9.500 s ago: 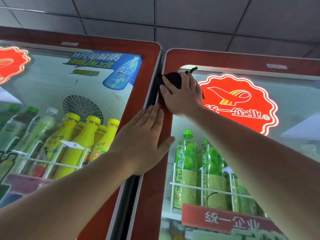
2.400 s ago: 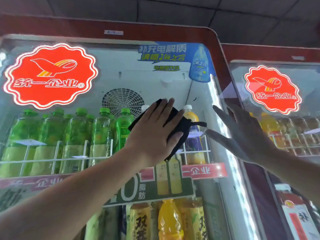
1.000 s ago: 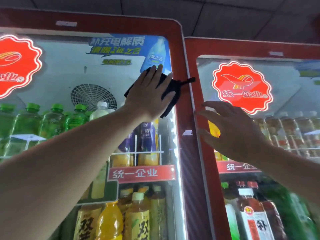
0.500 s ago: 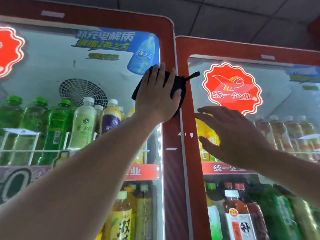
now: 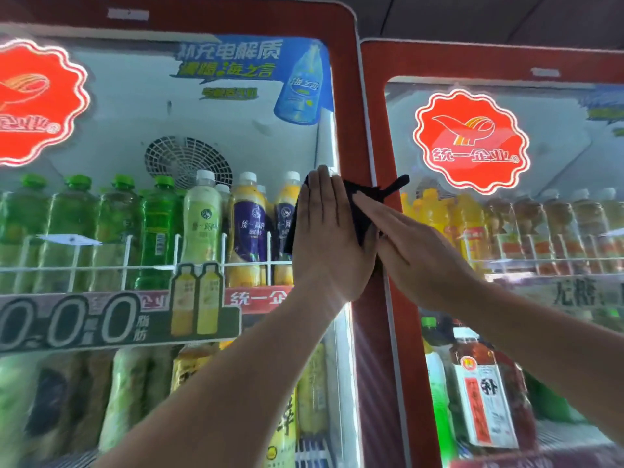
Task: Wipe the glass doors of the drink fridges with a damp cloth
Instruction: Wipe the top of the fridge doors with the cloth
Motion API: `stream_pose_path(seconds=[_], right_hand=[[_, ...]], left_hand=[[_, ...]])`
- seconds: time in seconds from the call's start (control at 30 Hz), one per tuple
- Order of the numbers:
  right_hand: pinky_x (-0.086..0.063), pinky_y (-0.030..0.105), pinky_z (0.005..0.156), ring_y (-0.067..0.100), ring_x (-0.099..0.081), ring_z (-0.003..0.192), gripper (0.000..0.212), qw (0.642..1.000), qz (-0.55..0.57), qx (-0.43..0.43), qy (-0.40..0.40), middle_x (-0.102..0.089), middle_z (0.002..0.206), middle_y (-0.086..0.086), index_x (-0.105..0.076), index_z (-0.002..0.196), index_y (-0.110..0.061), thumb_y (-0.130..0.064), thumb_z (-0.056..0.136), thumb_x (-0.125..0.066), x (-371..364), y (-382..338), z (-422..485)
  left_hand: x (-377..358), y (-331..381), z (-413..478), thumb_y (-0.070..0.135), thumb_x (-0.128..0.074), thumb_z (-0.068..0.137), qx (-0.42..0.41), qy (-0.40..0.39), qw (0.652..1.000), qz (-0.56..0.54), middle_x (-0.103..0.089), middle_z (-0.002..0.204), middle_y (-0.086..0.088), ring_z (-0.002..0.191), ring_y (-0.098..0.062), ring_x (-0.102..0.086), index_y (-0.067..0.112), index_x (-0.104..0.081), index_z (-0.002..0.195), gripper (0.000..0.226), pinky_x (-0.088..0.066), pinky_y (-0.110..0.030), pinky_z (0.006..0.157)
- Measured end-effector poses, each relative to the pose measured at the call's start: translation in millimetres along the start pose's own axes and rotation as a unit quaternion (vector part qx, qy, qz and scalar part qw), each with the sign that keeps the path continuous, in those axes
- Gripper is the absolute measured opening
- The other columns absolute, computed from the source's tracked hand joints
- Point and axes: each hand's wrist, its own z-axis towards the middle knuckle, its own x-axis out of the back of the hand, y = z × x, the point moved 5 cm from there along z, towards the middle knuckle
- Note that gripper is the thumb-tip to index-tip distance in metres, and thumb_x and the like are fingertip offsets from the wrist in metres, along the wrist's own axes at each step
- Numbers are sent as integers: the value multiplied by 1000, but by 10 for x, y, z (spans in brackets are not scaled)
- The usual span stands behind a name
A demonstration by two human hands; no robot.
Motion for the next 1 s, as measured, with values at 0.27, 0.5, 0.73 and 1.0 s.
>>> stream_pose_path(seconds=[0.27, 0.5, 0.73, 1.0], right_hand=[[-42, 43, 99, 34, -53, 118, 47, 960, -238, -16, 144, -56, 133, 13, -51, 141, -13, -35, 102, -37, -331, -277, 209], [-33, 56, 115, 46, -34, 141, 58, 961, -240, -51, 129, -38, 150, 29, -44, 148, -13, -33, 95, -32, -521, -280, 349], [-18, 55, 121, 44, -17, 149, 58, 957, -270, -30, 98, -20, 159, 31, -30, 156, -17, -43, 105, -23, -600, -263, 403], [-13, 54, 123, 45, -7, 151, 59, 954, -274, -64, 105, -9, 161, 32, -24, 157, -20, -50, 107, -23, -793, -413, -57]], left_hand=[[379, -332, -582, 50, -33, 92, -93, -21, 995, 36, -20, 159, -27, 151, -35, -16, -8, -22, 151, 84, -9, -43, 125], [870, -1175, -913, 62, -14, 89, -28, -123, 983, 134, 27, 160, -16, 149, -28, 24, 11, 14, 156, 88, 8, -50, 121], [1058, -1765, -1145, 74, 12, 84, 47, -226, 958, 172, 49, 148, -13, 141, -31, 40, 22, 39, 145, 85, 14, -58, 118], [940, -1980, -1395, 84, 9, 76, 59, -272, 953, 122, 60, 139, -9, 137, -32, 44, 26, 51, 134, 92, 11, -58, 119]])
